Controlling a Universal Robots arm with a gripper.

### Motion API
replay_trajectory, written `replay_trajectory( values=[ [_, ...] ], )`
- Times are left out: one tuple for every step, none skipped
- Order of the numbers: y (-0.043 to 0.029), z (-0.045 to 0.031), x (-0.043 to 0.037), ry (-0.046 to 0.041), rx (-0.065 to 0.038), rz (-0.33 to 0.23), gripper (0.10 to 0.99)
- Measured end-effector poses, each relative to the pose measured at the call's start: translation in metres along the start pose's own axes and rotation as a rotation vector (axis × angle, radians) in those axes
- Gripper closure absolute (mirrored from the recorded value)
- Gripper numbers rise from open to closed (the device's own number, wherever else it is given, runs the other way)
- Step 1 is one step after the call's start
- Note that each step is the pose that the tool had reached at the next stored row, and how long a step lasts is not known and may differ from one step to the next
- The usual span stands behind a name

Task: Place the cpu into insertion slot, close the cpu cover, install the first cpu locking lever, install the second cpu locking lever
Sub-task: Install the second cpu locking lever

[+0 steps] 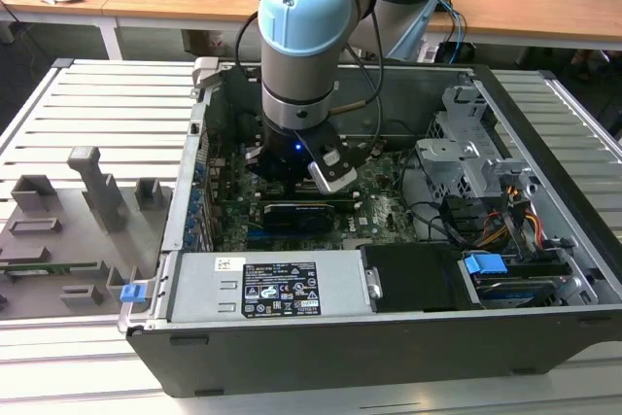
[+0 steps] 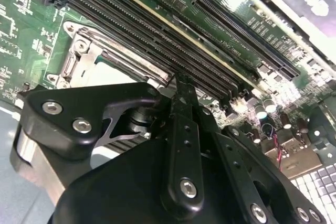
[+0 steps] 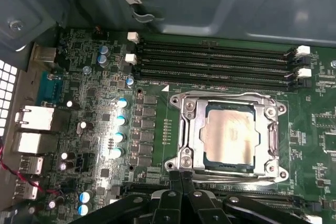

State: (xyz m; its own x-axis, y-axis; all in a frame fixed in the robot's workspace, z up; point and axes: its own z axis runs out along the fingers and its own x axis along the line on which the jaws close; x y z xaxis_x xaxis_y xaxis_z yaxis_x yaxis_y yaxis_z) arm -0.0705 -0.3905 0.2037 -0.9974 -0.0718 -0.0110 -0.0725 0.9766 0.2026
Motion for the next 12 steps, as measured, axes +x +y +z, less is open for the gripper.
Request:
replay_trajectory(
  values=[
    [-0.0003, 0.0013, 0.0009, -0.0002, -0.003, 0.0, 0.976],
    [-0.0004, 0.0021, 0.0014, -0.0002, -0.006, 0.0, 0.976],
    [-0.0006, 0.0037, 0.0019, -0.0011, -0.017, 0.0, 0.976],
    [-0.0007, 0.0041, 0.0022, -0.0015, -0.022, 0.0, 0.976],
    [-0.0008, 0.0047, 0.0025, -0.002, -0.029, 0.0, 0.976],
    [-0.0009, 0.0051, 0.0028, -0.0024, -0.034, 0.0, 0.976],
    [-0.0008, 0.0056, 0.0035, -0.0031, -0.04, 0.0, 0.976],
    [-0.0009, 0.0067, 0.0048, -0.0034, -0.048, 0.0, 0.976],
    [-0.0012, 0.008, 0.0053, -0.0033, -0.049, 0.0, 0.976],
    [-0.0012, 0.008, 0.0054, -0.0032, -0.049, 0.0, 0.976],
    [-0.0012, 0.008, 0.0055, -0.0033, -0.049, 0.0, 0.976],
    [-0.0009, 0.0072, 0.0055, -0.0038, -0.05, 0.0, 0.976]
  ],
)
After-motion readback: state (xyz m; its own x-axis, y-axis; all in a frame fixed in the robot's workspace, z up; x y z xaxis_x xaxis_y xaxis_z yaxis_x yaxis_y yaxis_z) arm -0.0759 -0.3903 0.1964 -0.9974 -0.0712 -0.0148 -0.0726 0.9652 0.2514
